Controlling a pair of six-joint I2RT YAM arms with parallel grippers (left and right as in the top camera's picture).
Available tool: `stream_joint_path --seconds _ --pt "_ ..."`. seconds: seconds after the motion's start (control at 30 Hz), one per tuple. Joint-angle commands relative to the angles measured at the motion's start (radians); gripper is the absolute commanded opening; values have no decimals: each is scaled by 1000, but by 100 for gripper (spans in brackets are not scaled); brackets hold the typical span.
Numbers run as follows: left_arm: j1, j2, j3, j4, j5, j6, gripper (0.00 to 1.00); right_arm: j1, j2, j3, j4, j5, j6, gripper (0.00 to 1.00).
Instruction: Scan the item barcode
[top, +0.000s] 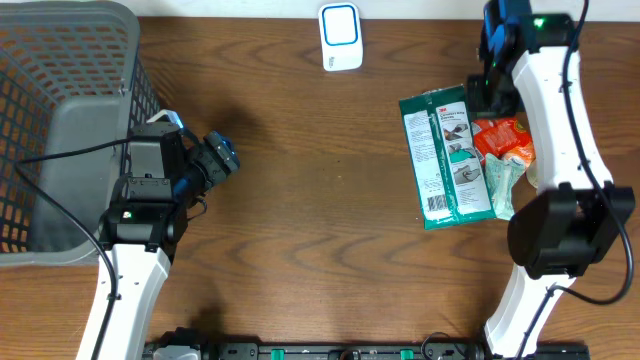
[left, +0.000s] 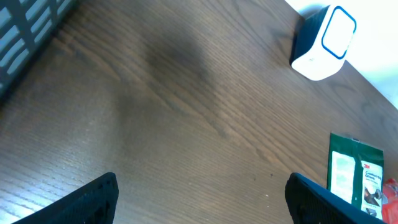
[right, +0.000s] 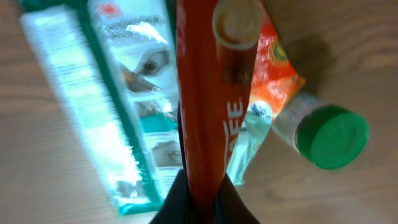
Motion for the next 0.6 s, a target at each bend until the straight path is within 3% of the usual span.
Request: stream_joint_path --seconds 0.0,0.17,0.27,0.3,0.37,0.47,0.57 --pt "0 0 9 -2 -17 6 86 -21 5 -176 128 88 0 1" --pt "0 0 9 -2 -17 7 86 -30 5 -378 363 100 -84 1" --pt "0 0 9 -2 -17 7 86 -30 5 -409 395 100 -94 6" --pt "0 0 9 -2 -17 7 86 -30 5 -409 395 100 -94 44" --pt "0 0 9 -2 -17 6 86 -30 2 -402 388 99 -100 63" --pt "0 0 9 -2 -17 6 86 -29 -8 -351 329 94 -105 73" --pt "0 0 9 -2 -17 7 86 -29 -20 -276 253 51 -106 77"
